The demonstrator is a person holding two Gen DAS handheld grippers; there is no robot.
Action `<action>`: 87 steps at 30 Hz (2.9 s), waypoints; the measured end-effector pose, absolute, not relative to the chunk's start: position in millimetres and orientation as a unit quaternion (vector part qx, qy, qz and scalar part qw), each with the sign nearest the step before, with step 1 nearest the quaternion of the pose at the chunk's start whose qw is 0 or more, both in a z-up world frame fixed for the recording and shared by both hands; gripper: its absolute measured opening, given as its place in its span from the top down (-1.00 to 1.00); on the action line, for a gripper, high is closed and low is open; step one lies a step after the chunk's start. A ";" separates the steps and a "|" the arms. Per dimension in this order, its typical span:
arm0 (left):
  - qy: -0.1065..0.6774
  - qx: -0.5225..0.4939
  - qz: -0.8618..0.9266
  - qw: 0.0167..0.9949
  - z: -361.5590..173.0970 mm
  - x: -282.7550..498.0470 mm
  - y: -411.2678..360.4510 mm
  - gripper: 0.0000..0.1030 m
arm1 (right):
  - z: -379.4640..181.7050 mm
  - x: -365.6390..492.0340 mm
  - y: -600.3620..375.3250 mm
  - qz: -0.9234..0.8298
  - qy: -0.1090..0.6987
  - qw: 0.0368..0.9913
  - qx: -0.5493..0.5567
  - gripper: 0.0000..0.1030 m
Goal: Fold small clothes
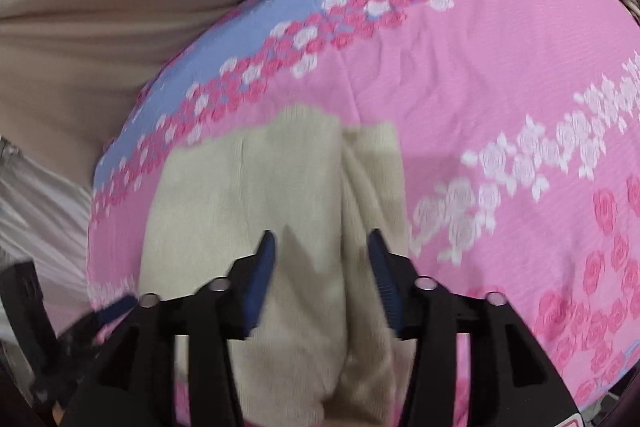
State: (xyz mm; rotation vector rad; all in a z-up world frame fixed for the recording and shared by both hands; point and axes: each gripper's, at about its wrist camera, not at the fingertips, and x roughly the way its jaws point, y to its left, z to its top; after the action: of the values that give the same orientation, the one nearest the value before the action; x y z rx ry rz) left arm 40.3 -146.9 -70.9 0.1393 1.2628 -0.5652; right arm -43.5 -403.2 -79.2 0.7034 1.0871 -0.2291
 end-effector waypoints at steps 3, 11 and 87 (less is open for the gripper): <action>0.583 0.067 -0.261 0.766 -71.4 38.4 -149.3 -0.62 | -92.0 -19.8 -401.0 -0.075 0.527 0.782 0.324 0.34; 0.588 0.060 -0.258 0.765 -73.7 35.7 -143.2 -0.63 | -82.4 -9.0 -398.3 -0.070 0.523 0.809 0.260 0.75; 0.629 -0.088 -0.289 0.716 -66.3 103.1 -266.7 0.08 | -72.7 -42.3 -486.4 -0.075 0.460 0.803 0.372 0.38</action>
State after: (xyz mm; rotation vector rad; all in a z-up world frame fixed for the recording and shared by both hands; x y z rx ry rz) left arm 103.1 -266.7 -66.3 -0.1955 1.3937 -0.6407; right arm -42.3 -486.4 -72.7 0.7962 0.9854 -0.1617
